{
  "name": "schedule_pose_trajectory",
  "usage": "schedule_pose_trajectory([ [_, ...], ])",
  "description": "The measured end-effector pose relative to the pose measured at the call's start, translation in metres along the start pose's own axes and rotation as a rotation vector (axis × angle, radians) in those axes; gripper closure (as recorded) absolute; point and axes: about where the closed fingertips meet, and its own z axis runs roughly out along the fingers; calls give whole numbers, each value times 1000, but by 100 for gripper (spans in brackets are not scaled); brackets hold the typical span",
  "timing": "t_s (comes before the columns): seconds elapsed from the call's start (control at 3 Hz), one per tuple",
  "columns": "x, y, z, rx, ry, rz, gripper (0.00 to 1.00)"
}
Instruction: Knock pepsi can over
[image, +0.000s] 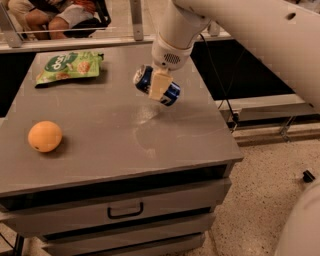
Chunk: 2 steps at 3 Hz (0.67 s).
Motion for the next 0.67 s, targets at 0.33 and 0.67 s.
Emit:
schedule_pose_trajectory([
  [0.33, 24, -5, 8, 24, 210, -39, 100],
  [0.67, 38, -10, 5, 56, 381, -98, 82],
])
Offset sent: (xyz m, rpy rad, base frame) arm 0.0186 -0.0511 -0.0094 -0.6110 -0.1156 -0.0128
